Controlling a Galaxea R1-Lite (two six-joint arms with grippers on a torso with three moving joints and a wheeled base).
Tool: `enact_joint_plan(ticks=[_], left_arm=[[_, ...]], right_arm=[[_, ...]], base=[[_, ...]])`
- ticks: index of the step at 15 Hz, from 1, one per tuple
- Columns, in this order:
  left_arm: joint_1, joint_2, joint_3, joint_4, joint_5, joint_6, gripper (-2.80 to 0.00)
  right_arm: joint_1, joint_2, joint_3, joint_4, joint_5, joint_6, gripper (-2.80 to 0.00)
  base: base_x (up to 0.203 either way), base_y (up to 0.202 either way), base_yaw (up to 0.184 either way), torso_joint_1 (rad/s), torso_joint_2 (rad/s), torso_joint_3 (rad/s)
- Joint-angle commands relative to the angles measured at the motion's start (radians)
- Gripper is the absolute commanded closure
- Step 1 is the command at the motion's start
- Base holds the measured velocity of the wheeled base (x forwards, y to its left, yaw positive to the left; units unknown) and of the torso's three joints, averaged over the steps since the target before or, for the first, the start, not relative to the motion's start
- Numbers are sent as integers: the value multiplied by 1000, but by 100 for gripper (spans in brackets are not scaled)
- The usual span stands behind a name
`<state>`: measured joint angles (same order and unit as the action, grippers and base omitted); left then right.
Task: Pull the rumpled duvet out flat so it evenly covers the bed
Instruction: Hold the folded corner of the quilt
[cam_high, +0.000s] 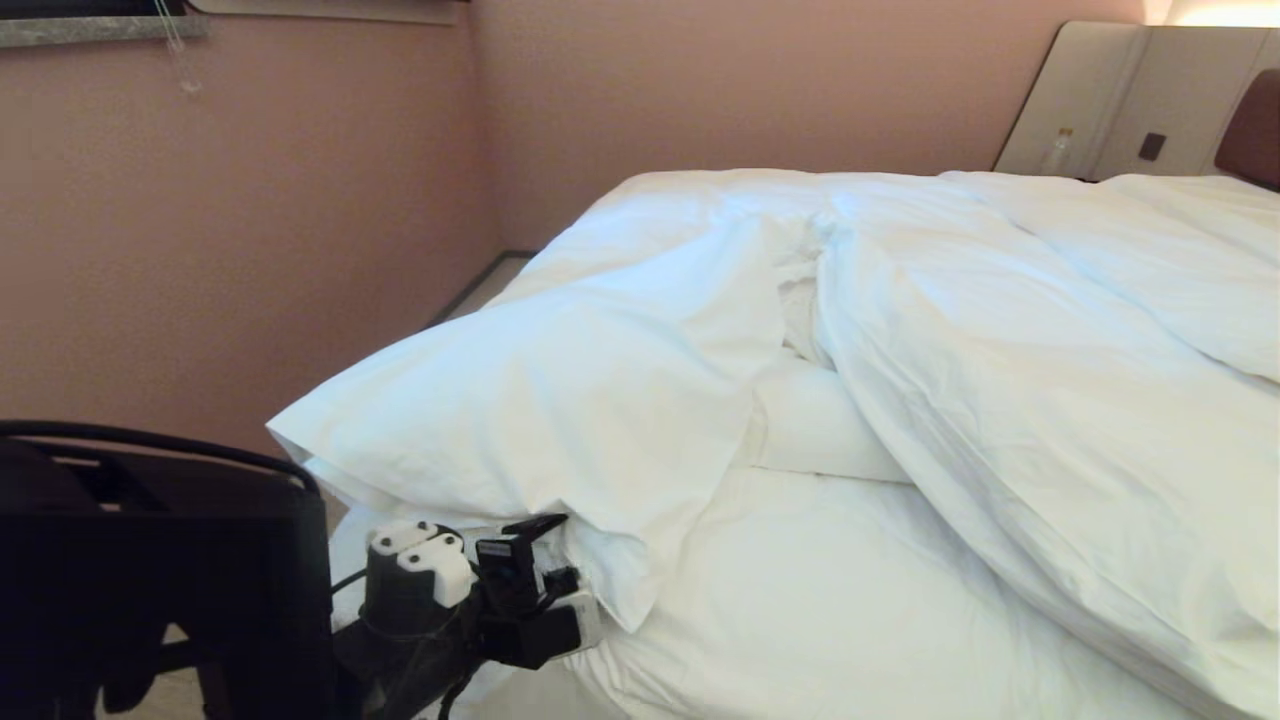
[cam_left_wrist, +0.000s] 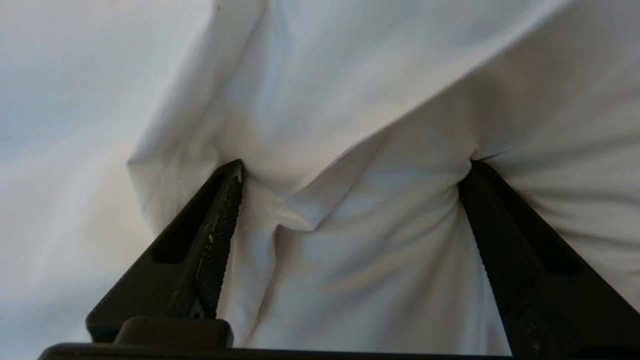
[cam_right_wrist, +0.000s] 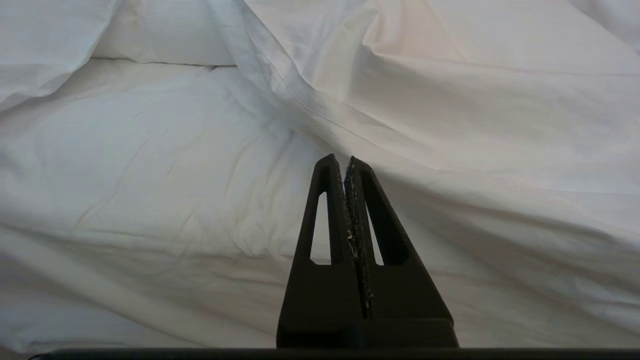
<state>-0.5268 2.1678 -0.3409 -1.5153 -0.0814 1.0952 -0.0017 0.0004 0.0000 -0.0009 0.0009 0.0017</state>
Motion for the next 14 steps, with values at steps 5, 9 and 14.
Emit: enact_joint_plan(ticks=[5, 9, 14], left_arm=[[-8, -123, 96, -55, 6, 10, -280], [-43, -312, 308, -55, 7, 38, -280], [-58, -236, 240, -55, 37, 42, -280]], right_arm=[[0, 0, 0, -1, -1, 0, 0], [0, 0, 0, -1, 0, 0, 0], [0, 0, 0, 0, 1, 0, 0]], base=[[0, 0, 0, 0, 0, 0], [0, 0, 0, 0, 0, 0], [0, 0, 0, 0, 0, 0]])
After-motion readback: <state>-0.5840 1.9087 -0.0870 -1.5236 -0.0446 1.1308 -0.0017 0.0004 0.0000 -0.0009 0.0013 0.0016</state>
